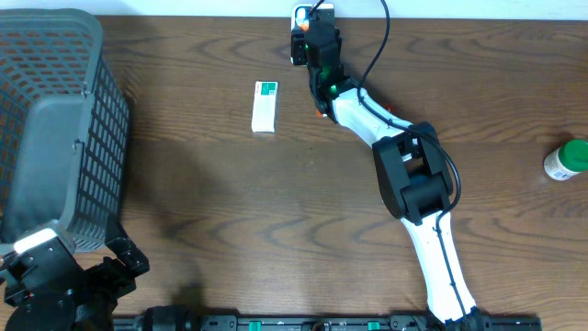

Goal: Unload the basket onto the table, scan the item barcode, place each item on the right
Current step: 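Hold the orange box in front of the scanner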

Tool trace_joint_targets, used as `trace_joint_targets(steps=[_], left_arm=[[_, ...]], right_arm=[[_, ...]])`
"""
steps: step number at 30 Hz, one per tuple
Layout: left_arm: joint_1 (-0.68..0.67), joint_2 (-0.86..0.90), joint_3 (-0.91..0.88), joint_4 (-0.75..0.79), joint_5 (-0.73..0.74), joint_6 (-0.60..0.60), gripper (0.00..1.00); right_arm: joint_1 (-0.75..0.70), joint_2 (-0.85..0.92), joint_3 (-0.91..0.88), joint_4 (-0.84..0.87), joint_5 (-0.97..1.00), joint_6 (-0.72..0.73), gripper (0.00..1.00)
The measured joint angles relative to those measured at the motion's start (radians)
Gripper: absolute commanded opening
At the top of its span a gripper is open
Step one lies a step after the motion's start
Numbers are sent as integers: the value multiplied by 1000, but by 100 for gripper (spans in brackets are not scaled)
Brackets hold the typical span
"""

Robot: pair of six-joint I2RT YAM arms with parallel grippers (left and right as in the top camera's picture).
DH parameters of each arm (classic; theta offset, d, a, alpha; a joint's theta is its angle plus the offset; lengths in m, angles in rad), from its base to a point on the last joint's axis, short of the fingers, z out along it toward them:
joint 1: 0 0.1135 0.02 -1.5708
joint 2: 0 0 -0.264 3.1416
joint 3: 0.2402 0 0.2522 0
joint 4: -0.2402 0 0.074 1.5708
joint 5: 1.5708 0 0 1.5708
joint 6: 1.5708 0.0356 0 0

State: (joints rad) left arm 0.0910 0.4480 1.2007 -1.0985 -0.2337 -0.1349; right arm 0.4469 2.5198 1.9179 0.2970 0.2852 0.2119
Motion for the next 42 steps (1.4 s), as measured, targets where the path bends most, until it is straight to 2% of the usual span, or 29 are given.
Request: trace_joint_targets(steps=[19,42], left_arm=[[0,0,0,0,0,0,100],[0,0,0,0,0,0,100]], right_arm=[[-3,0,0,4,23,-38,60],[-4,20,0,143,26,-40,64]])
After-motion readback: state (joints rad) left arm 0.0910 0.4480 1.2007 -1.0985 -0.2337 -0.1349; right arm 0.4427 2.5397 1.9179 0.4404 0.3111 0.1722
